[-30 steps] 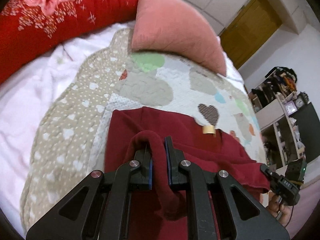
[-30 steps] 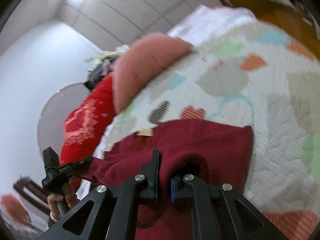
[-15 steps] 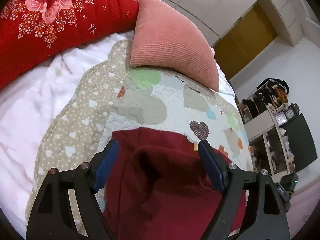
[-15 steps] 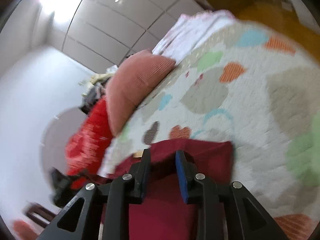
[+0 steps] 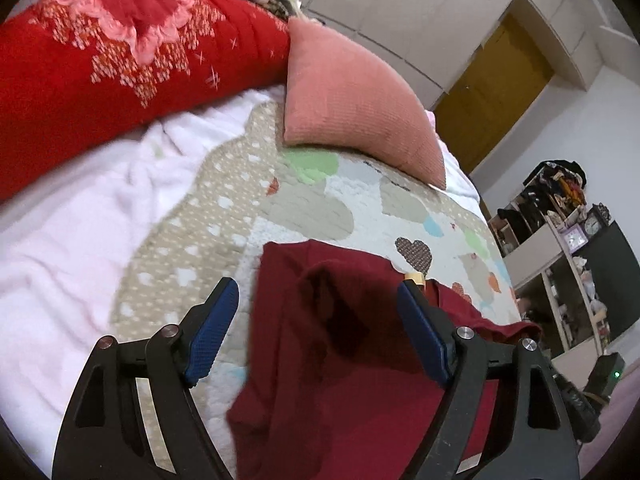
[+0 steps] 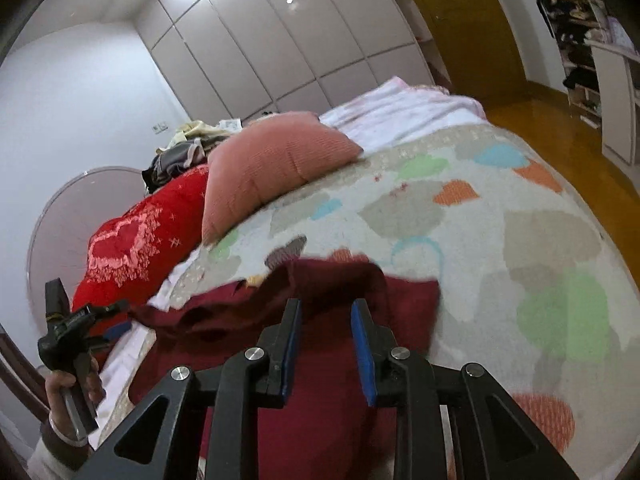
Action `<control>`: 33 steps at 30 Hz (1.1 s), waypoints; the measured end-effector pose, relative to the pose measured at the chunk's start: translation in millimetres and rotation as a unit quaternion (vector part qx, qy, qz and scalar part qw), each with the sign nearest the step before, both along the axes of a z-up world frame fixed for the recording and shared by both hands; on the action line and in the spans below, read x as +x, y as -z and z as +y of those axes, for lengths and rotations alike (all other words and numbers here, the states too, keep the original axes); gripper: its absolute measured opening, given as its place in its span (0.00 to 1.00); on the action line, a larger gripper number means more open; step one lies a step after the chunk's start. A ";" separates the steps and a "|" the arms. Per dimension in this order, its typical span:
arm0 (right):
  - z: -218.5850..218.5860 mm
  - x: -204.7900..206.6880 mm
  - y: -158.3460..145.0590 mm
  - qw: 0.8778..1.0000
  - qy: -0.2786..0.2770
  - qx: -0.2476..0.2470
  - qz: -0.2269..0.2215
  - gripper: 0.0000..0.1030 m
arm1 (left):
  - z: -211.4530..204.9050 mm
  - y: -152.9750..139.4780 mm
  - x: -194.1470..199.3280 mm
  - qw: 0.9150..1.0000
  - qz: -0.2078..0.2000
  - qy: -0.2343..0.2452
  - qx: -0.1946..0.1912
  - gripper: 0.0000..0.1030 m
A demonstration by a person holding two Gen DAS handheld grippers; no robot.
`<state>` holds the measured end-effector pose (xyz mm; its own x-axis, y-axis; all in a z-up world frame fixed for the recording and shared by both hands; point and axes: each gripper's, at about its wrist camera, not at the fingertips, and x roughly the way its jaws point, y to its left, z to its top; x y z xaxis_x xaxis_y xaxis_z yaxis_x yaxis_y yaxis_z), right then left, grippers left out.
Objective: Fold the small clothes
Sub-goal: 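Lift the hem with both grippers and fold it over toward the collar, then open both grippers and release the folded sweatshirt onto the quilt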
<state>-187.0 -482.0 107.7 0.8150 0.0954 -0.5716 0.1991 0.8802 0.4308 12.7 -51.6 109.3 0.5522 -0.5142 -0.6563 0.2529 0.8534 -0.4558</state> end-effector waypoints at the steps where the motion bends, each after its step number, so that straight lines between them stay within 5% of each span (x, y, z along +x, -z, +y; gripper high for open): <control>1: 1.4 1.1 6.5 1.000 -0.007 -0.003 0.021 0.23 | 0.7 -0.5 -3.2 1.000 -0.004 0.006 0.000 0.79; 7: 22.2 43.4 20.9 0.995 -0.079 -0.010 0.057 0.23 | -25.3 13.9 -11.0 0.998 0.012 0.052 0.025 0.79; 10: 26.6 75.6 20.4 0.995 -0.071 -0.027 0.059 0.24 | -48.9 27.6 6.6 0.997 0.035 0.057 0.049 0.79; 11: 24.4 88.4 21.2 0.996 -0.069 -0.029 0.057 0.26 | -54.2 32.9 14.9 0.996 0.043 0.050 0.052 0.79; 13: 15.3 110.0 28.4 0.996 -0.041 -0.024 0.071 0.53 | -62.7 48.2 35.5 0.995 0.068 0.024 0.068 0.79; 18: -7.2 148.2 65.9 0.991 0.001 0.022 0.134 0.56 | -62.4 73.0 58.8 0.991 0.109 -0.013 0.075 0.79; 24: -5.5 95.5 30.5 0.996 -0.002 -0.003 0.093 0.57 | -43.9 58.5 26.2 0.992 0.092 0.004 0.085 0.79; 29: 1.1 31.8 20.8 0.991 0.017 -0.072 0.108 0.59 | -25.5 56.0 -12.2 0.994 0.071 -0.002 0.089 0.79; 31: 6.4 23.3 31.5 0.991 -0.011 -0.055 0.119 0.54 | -26.3 63.4 -20.7 0.992 0.076 -0.004 0.096 0.79; 32: 10.3 23.8 38.0 0.990 -0.022 -0.059 0.128 0.44 | -28.3 69.0 -22.6 0.991 0.085 0.000 0.102 0.79; 33: 16.4 25.7 43.9 0.986 -0.028 -0.080 0.142 0.21 | -28.6 76.3 -24.9 0.989 0.101 0.004 0.104 0.79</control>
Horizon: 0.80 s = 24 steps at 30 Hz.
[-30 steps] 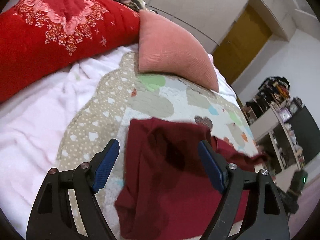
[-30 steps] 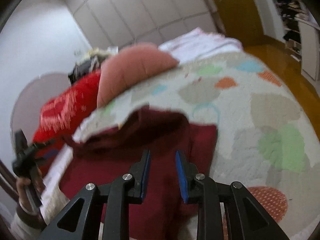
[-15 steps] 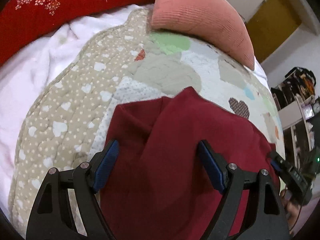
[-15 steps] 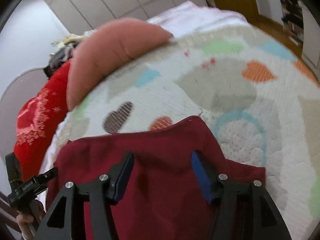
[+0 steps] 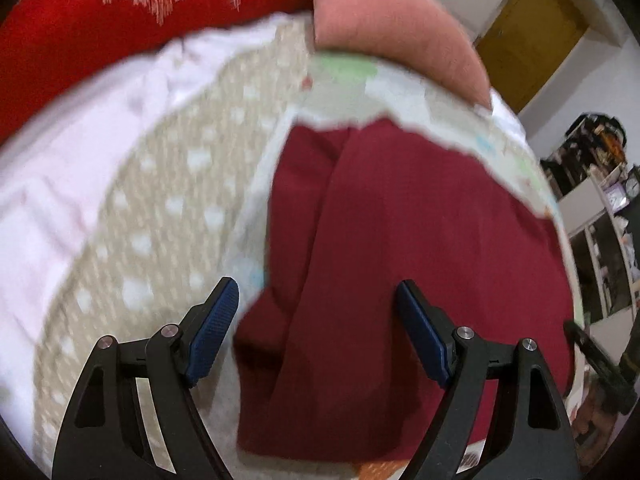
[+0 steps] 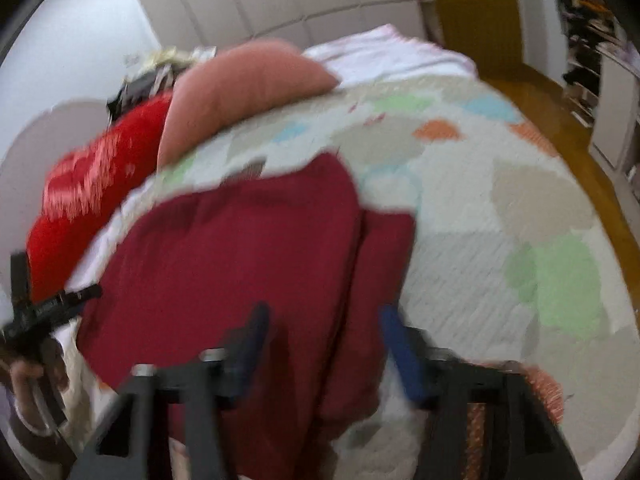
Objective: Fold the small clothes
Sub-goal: 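Open both grippers and release the folded sweatshirt onto the quilt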
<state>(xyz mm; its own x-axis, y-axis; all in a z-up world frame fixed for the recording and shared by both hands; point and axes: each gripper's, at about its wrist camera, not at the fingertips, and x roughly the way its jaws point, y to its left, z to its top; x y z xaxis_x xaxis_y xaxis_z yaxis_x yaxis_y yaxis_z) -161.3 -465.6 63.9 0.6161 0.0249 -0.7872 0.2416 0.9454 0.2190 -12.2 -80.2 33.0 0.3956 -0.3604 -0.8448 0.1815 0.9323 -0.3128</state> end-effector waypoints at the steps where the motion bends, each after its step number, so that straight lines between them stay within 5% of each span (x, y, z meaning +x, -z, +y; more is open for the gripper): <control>1: 6.5 0.9 2.5 1.000 -0.005 -0.028 0.008 0.12 | 1.3 1.1 -2.6 1.000 0.002 -0.003 -0.002 0.79; 6: 23.4 -14.3 -19.9 0.995 -0.027 -0.095 -0.017 0.07 | 15.0 -5.3 -18.9 1.000 -0.009 -0.016 -0.014 0.79; 11: 28.3 -4.0 11.9 0.991 -0.014 -0.131 0.028 0.06 | 17.8 -3.3 -24.7 1.000 -0.006 -0.018 -0.008 0.79; 14: 28.0 -14.5 -10.0 0.992 0.011 -0.124 0.013 0.07 | 19.3 -10.4 -30.3 1.000 -0.013 -0.016 0.008 0.79; 18: 30.8 -26.5 -39.8 0.995 0.022 -0.092 -0.028 0.15 | 23.0 -16.6 -34.8 0.999 -0.037 -0.026 0.026 0.79; 21: 47.0 -25.4 -49.9 0.997 -0.003 -0.057 -0.044 0.39 | 24.8 -20.0 -36.5 0.998 -0.051 -0.031 0.030 0.79; 24: 75.2 -10.6 -49.4 0.998 -0.043 -0.029 -0.040 0.41 | 25.2 -23.5 -37.2 0.996 -0.070 -0.033 0.045 0.79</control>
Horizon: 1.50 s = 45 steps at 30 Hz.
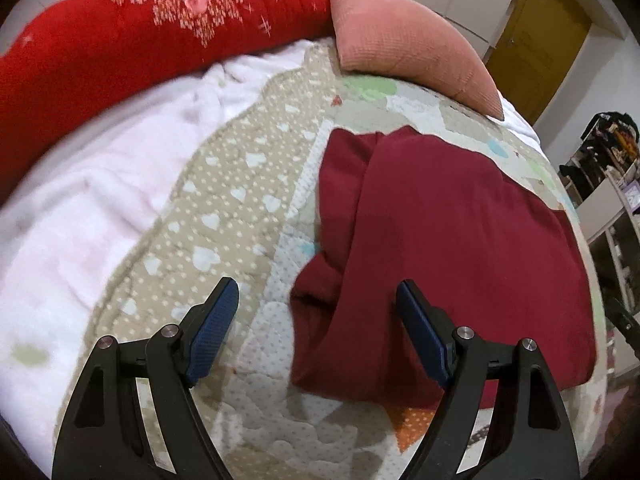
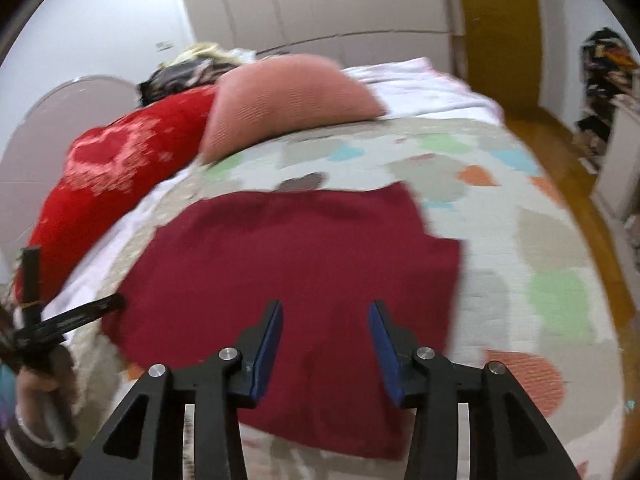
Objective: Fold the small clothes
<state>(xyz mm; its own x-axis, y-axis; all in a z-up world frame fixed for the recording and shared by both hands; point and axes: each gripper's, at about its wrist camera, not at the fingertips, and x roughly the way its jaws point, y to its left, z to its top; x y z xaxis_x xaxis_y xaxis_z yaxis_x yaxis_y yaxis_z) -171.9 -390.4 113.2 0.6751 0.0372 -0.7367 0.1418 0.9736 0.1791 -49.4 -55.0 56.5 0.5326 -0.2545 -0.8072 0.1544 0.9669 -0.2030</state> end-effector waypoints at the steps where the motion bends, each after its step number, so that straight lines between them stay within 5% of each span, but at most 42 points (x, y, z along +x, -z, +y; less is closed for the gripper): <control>1: 9.8 6.2 1.2 1.000 -0.011 0.000 0.003 0.41 | 0.1 0.0 1.5 1.000 -0.003 0.000 0.003 0.79; 24: 115.4 136.6 53.5 0.993 -0.114 0.020 0.022 0.41 | -5.8 25.4 16.9 1.000 0.004 -0.006 -0.020 0.79; 35: 145.5 213.2 72.3 0.990 -0.125 -0.041 0.056 0.42 | 4.1 26.8 23.8 0.998 0.016 0.005 -0.058 0.79; 41: 149.3 224.4 58.7 0.991 -0.118 -0.056 0.034 0.42 | 4.9 28.2 23.7 0.998 0.016 0.010 -0.062 0.79; 45: 165.1 239.6 80.3 0.983 -0.134 -0.097 0.077 0.42 | 7.4 27.8 23.5 0.997 0.019 0.016 -0.067 0.79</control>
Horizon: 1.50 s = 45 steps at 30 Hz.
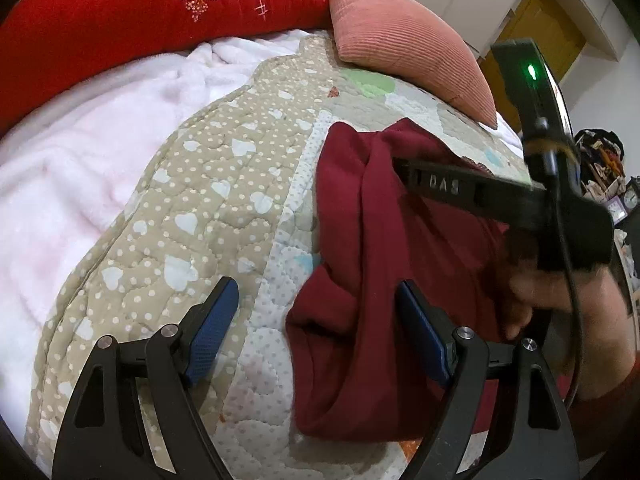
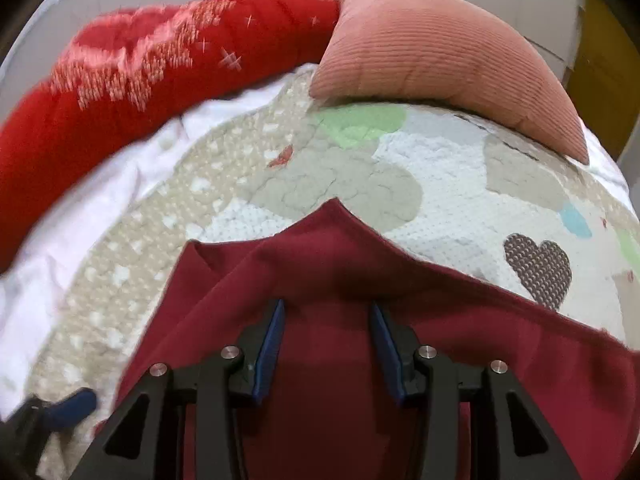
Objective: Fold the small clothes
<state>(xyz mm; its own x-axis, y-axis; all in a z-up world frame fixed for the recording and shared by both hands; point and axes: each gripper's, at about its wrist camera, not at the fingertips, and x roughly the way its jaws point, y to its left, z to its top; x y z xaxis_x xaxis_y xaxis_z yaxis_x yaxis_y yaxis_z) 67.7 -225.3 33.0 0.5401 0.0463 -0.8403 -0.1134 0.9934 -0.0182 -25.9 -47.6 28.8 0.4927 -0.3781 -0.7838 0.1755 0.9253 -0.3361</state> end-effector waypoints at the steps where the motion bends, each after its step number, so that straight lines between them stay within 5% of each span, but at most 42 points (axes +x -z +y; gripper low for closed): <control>1: 0.9 1.5 -2.2 1.000 0.000 -0.003 0.004 0.42 | 1.3 0.1 0.2 1.000 0.002 0.001 -0.004 0.79; 8: 6.5 -11.2 -39.6 0.996 -0.009 0.088 0.008 0.47 | 9.2 -0.5 -0.9 1.000 0.012 0.001 -0.027 0.79; 14: 42.7 6.4 -13.8 0.996 -0.021 0.038 0.078 0.67 | 11.6 0.3 -2.5 0.999 0.014 0.002 -0.034 0.79; 18: 55.0 14.5 -3.3 0.996 -0.020 0.028 0.077 0.81 | 11.7 0.3 -2.6 0.999 0.013 0.004 -0.034 0.79; 20: 62.1 18.4 2.9 0.997 -0.026 -0.006 0.068 0.75 | 12.0 0.8 -1.8 0.999 0.012 0.005 -0.034 0.79; 25: 47.3 -0.1 -11.4 0.999 -0.046 0.005 0.028 0.25 | 11.8 1.3 -2.2 0.999 0.008 0.003 -0.047 0.85; 29: 9.1 -21.3 -36.5 0.995 -0.022 0.100 -0.005 0.21 | 9.5 1.2 -1.6 0.999 0.003 0.002 -0.050 0.88; 34: 0.4 -24.5 -33.2 0.991 -0.011 0.134 -0.003 0.20 | 12.8 0.9 -0.3 0.997 -0.003 -0.001 -0.081 0.86; 35: 1.1 -24.7 -32.3 0.990 -0.010 0.137 -0.004 0.20 | 13.5 0.7 0.7 0.996 -0.003 0.001 -0.090 0.83; 39: -0.2 -25.8 -35.1 0.989 -0.008 0.149 -0.006 0.21 | 8.7 -0.9 2.6 0.993 0.002 0.027 -0.111 0.40; 45: -19.8 -42.4 -57.4 0.986 -0.007 0.167 -0.026 0.19 | -9.4 -31.6 -19.3 0.991 -0.026 0.049 -0.118 0.28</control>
<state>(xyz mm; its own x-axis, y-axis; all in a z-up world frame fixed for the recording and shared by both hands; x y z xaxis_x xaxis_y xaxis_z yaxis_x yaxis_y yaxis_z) 25.3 -245.1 90.4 0.5790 0.3239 -0.7482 -0.1353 0.9431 0.3036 -45.2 -57.0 60.4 0.4818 -0.5960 -0.6424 0.2832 0.7997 -0.5295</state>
